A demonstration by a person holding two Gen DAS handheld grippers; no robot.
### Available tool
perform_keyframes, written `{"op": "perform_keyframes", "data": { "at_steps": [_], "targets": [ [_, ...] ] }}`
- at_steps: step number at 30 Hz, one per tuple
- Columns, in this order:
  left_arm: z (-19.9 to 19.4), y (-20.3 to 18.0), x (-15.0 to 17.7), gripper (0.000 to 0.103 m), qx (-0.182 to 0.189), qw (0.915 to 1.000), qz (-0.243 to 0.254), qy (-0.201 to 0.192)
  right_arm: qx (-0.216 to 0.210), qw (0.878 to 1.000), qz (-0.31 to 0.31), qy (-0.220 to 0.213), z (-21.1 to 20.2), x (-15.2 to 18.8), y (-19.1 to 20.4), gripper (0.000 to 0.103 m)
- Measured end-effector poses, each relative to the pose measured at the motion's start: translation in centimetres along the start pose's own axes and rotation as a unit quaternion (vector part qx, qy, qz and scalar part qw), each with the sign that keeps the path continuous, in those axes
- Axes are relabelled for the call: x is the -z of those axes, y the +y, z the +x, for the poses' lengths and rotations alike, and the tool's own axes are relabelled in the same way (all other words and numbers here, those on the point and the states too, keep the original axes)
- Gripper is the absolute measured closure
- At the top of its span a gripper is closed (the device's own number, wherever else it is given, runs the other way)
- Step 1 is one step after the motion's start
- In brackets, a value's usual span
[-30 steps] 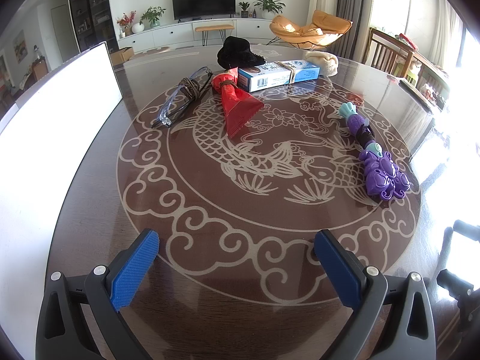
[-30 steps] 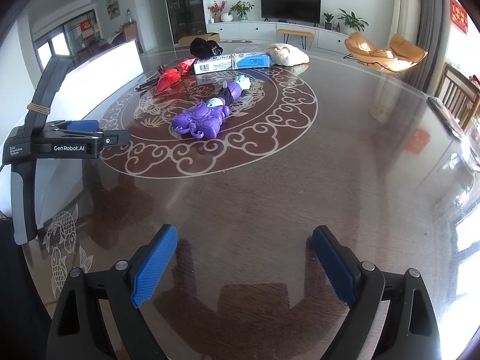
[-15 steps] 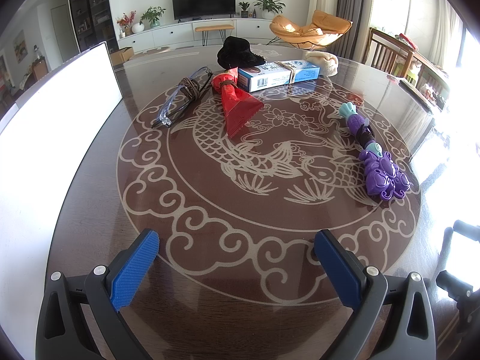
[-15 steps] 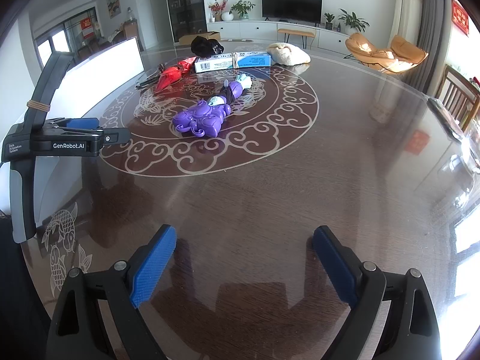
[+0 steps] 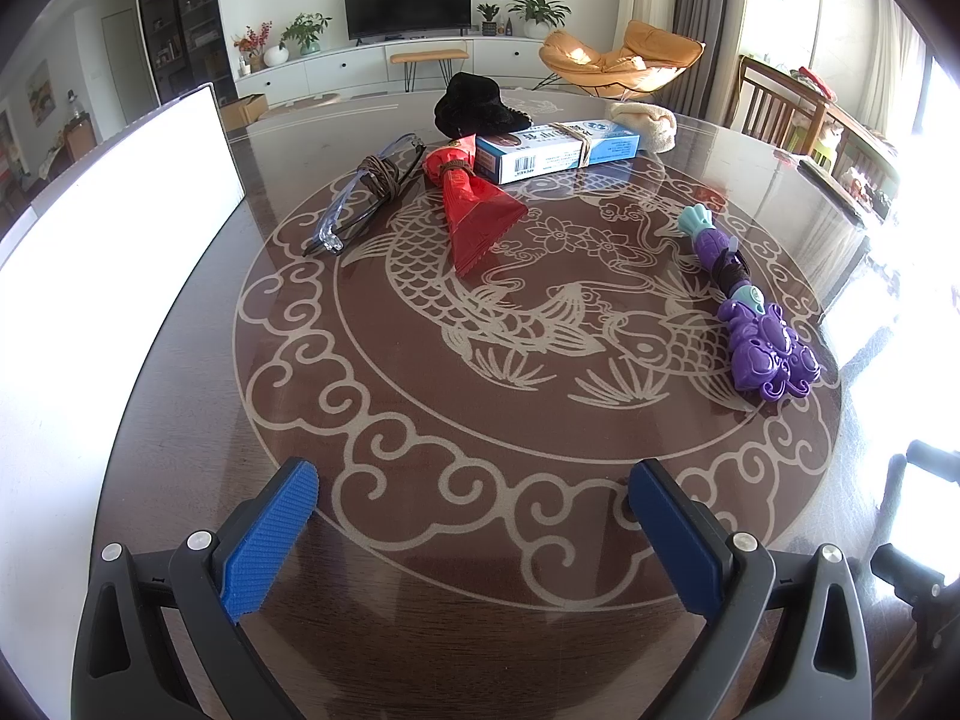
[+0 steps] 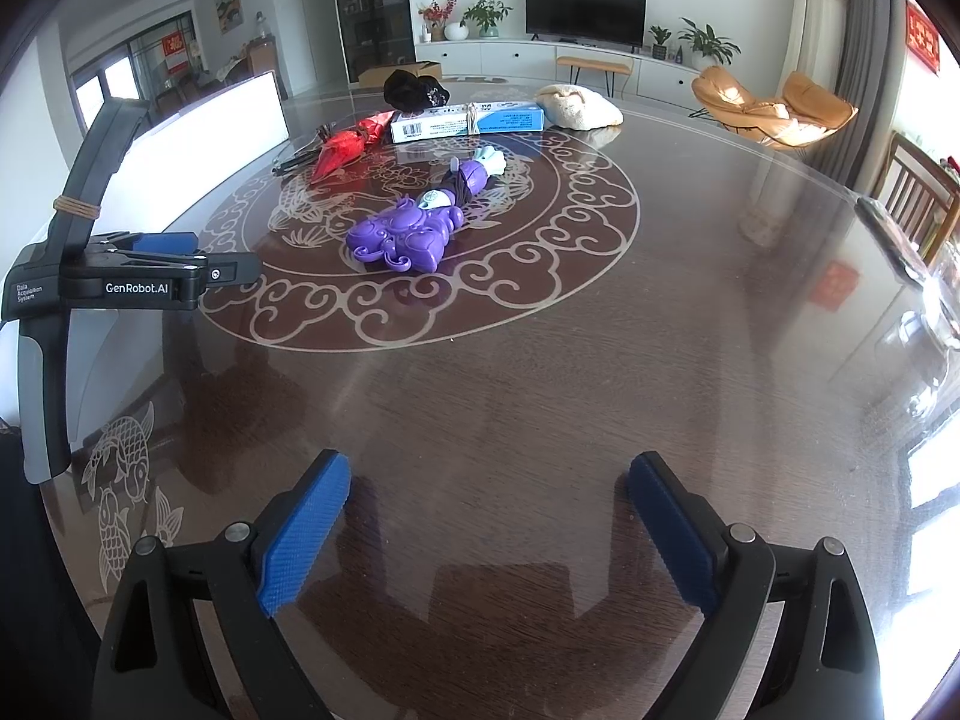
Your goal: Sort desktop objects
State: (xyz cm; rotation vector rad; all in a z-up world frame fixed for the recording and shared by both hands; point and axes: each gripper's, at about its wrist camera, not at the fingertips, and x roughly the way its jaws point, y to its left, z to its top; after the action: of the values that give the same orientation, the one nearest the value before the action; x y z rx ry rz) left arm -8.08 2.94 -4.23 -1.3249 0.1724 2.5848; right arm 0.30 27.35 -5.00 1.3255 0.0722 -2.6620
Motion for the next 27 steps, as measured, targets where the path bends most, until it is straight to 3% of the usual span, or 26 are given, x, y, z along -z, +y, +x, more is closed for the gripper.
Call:
{"op": "perform_keyframes", "data": {
  "at_steps": [27],
  "targets": [
    [-0.01,-0.06,0.05,0.0,0.0,1.0,0.0,0.0,0.009,1.0,-0.009,0.007,0.25,0.19,0.26,0.004]
  ]
}}
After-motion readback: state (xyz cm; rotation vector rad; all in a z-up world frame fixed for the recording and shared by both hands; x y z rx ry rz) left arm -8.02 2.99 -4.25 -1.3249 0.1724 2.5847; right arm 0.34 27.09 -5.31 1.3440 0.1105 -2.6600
